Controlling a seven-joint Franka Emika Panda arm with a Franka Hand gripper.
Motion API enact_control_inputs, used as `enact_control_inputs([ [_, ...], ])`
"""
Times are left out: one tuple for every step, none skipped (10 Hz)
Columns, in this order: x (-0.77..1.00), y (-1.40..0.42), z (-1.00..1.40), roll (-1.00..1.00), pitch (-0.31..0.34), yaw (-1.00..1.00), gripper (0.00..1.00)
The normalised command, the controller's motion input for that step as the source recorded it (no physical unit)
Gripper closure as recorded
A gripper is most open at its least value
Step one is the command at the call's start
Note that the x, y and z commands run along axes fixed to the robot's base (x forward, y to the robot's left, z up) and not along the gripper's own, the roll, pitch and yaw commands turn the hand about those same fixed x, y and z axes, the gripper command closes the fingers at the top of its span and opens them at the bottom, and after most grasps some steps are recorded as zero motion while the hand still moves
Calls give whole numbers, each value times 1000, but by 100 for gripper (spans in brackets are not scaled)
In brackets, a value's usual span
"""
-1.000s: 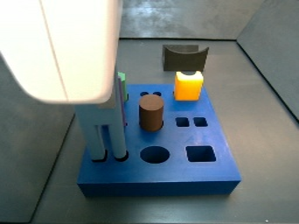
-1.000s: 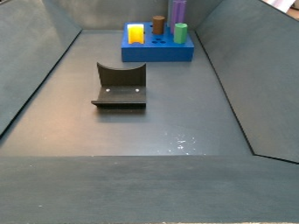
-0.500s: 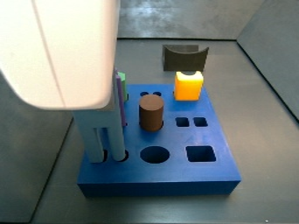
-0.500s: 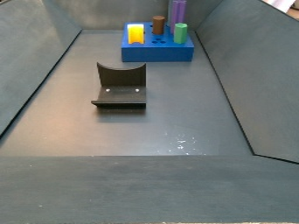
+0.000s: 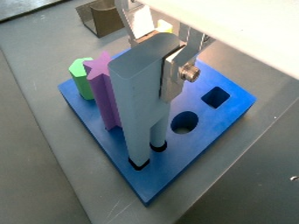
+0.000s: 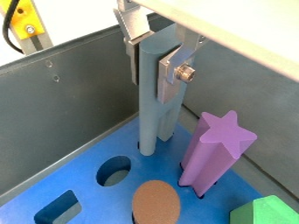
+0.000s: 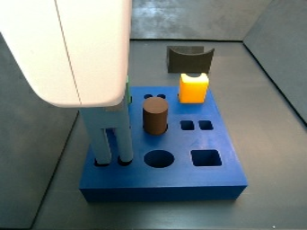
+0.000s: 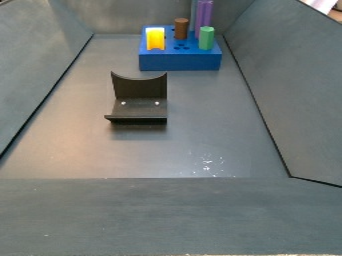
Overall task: Pick up the square-circle object. Move up. Rotate the square-circle object. Place the square-circle object on the fixture. Regrasp the square-circle object. Move to above the board. Insert the square-circle object.
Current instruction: Insert the square-circle object.
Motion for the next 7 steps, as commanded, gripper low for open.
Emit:
enact_control_inputs([
  [166, -266, -520, 176, -70, -86, 100],
  [0, -200, -340, 86, -79, -46, 100],
  [0, -114, -286, 70, -81, 0, 100],
  [0, -94, -334, 103, -77, 0, 100],
  [0, -66, -343, 103, -39, 0, 100],
  [0, -11, -311, 116, 0, -9, 100],
  [0, 0, -300, 139, 0, 0, 100],
])
